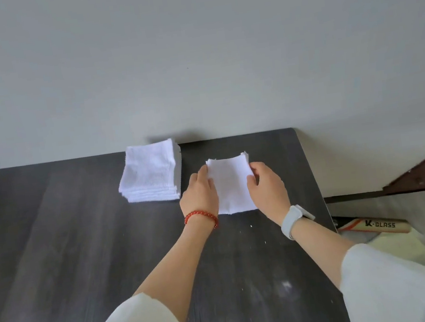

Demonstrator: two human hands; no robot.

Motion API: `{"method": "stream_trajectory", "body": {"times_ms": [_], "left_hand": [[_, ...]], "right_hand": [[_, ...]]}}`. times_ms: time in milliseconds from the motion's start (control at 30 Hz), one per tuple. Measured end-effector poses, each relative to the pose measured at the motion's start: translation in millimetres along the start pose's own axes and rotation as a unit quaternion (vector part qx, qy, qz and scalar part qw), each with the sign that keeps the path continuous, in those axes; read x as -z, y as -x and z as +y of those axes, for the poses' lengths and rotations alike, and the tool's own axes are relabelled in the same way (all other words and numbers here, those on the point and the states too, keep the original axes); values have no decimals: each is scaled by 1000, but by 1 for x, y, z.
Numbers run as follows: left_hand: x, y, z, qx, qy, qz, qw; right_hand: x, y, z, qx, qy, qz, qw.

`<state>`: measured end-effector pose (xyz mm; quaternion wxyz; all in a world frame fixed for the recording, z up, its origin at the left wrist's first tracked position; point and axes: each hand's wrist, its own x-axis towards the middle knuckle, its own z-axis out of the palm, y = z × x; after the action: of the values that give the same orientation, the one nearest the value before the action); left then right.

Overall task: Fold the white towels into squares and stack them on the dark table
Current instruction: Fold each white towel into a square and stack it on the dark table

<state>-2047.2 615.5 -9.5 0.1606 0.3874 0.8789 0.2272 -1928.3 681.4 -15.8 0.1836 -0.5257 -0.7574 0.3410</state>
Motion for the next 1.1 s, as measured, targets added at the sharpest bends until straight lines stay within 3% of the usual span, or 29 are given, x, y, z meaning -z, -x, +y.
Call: {"method": "stream_trajectory", "body": {"times_ms": [233,333,467,567,667,867,1100], "left_hand": [[-39,-69,-3,26,13,-25,999],[-52,-72,-8,-67,-94,10,993],[-64,-67,-17,-171,-224,9,959],[-68,-70,-23,-152,-244,-84,954],[-72,-69,-29,-114,-234,-107,960],[-64,-70,-25,-108,-244,-132,955],[-20,-30,-8,-133,-178,-49,974]], "right_hand": [[-29,-66,24,-23,10,-9,1000],[-33,-74,33,-5,59,16,998],[-39,-71,44,131,252,67,957],[-45,-76,44,150,348,7,926],[-47,-82,48,123,386,-56,913],[-41,-84,47,146,406,-111,895],[-4,-44,18,132,284,-69,947]]}}
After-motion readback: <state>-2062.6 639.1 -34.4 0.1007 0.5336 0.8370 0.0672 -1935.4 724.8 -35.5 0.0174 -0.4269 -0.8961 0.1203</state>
